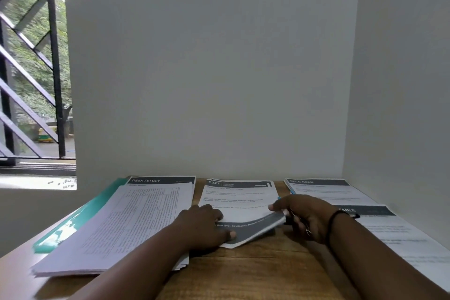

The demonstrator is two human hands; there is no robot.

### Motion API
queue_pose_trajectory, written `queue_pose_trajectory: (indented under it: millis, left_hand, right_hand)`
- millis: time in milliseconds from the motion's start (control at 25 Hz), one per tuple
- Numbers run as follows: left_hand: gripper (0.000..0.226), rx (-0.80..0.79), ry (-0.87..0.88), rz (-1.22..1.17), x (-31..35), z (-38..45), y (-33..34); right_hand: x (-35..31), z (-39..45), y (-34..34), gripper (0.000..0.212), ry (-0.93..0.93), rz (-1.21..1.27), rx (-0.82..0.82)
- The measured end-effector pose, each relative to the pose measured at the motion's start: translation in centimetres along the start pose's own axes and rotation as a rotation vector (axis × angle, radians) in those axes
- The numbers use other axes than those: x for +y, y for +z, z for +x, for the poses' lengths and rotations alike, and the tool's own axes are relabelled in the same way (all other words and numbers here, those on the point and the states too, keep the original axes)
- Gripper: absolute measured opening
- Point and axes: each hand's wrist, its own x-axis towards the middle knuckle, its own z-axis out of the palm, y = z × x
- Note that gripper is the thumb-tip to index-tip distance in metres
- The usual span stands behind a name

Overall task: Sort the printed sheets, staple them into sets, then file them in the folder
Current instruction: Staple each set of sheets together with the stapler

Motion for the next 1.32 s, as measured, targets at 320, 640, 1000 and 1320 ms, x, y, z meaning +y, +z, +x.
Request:
queue_pose_trajectory:
  millis: [320,640,1000,1320]
  left_hand:
    - [0.069,0.046,-0.004,-0.056,-0.3,0.2,0.0]
    - [0.072,0.379,-0.222,-1.408,-1.8,0.1,-5.4]
    - [0.023,0.356,0.198,-1.492,0.6,0.1,-10.0]
    - [0.023,0.571,0.369,-1.325,4.5,-0.3,-12.4]
  right_hand:
    - [-0.2,-1.2,1.2,0.023,-0.189,-0.146,0.098]
    - [-1.9,-2.0,-1.0,0.018,-0.513,0.129,0.072]
    - [-1.9,-2.6,-1.2,0.023,-0.717,-0.158,0.142]
    - [-2.3,-2.2,-1.5,0.087,-0.976,-0.009,0.419]
